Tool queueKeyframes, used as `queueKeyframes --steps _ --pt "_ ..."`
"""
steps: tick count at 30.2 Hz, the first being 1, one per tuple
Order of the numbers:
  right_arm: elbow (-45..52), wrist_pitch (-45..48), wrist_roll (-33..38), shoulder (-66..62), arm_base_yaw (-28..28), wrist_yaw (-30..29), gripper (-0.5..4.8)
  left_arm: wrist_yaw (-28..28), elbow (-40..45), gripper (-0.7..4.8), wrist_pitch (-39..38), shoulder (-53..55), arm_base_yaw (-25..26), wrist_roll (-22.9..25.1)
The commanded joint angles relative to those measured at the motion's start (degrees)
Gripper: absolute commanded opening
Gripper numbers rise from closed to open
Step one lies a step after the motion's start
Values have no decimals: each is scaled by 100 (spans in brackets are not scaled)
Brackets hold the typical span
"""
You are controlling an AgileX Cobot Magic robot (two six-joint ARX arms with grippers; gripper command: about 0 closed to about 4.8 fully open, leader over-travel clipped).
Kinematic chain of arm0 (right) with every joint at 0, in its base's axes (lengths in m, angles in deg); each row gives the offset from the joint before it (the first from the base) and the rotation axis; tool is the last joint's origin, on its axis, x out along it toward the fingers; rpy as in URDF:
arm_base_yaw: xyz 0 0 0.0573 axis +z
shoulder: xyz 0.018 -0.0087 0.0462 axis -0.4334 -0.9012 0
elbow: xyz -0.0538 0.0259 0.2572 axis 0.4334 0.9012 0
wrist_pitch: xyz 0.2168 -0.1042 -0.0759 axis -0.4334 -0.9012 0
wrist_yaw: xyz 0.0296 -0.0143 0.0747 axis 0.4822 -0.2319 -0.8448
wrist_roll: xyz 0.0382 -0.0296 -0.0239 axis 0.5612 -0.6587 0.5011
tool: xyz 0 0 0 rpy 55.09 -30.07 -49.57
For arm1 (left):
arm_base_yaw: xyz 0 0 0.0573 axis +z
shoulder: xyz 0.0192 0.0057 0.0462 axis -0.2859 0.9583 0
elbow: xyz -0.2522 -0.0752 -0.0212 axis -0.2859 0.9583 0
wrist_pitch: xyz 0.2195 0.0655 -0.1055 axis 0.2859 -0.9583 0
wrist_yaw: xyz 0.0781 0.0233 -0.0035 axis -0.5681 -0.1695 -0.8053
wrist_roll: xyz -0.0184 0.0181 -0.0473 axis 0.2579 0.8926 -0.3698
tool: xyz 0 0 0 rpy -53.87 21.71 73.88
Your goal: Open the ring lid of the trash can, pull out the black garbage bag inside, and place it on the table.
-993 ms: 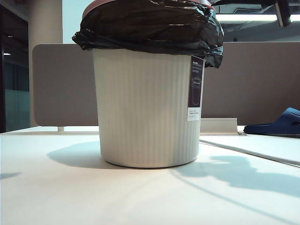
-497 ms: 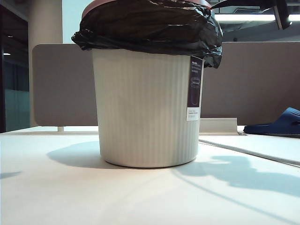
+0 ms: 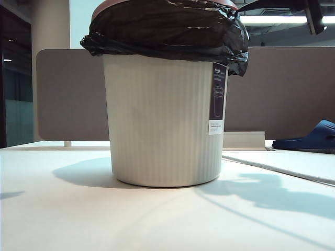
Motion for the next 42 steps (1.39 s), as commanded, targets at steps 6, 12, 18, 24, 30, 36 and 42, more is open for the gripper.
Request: queueKeyframes --steps 6,12,18,24,30,36,42 --pt "-28 522 229 -22 11 2 194 7 -26 26 105 28 -7 4" --pt "-28 662 260 -24 13 -9 194 13 -26 26 116 98 -11 46" --pt "-28 1043 413 -24 13 -72 194 26 -26 26 181 140 -13 155" --pt "-28 1567 623 -120 15 -238 194 474 -26 24 476 177 -20 304" --pt "-33 2223 852 -367 22 -448 194 461 -26 -6 896 487 -472 1027" --pt "-33 2450 879 -374 22 -452 193 -1259 -35 -6 1226 999 -1504 2201" --pt "-33 2531 876 -376 22 -560 193 -2406 -35 -6 2002 1355 -2085 2809"
